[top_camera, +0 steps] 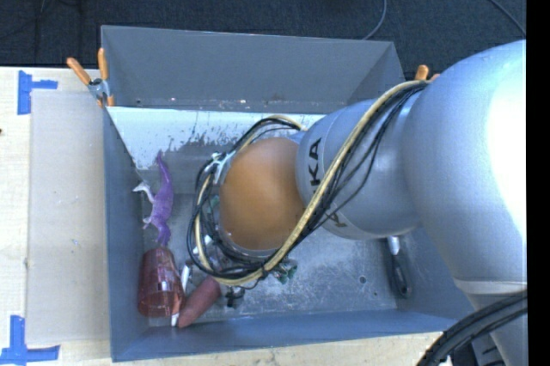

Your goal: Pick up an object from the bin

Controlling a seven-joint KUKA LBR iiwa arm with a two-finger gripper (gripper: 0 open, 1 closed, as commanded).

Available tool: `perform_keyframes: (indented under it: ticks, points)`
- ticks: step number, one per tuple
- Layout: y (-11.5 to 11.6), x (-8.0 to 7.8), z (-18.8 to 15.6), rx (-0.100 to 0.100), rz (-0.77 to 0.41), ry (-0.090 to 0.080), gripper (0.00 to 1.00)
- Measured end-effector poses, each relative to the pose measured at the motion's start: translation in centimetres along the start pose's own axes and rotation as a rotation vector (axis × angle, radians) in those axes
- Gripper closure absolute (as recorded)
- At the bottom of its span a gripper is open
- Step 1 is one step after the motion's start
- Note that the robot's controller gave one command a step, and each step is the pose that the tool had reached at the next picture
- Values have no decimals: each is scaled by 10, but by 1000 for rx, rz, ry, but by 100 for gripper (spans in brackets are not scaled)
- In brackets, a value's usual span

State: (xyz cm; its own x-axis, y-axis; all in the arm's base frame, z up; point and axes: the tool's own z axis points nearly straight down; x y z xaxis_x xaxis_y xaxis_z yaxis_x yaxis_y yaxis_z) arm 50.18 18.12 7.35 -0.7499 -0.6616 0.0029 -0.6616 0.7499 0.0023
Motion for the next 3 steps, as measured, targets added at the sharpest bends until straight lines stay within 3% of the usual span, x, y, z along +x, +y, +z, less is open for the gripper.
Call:
perform_keyframes:
  ticks: [3]
  points:
    - [1, -1, -37, 0, 1, -1, 100]
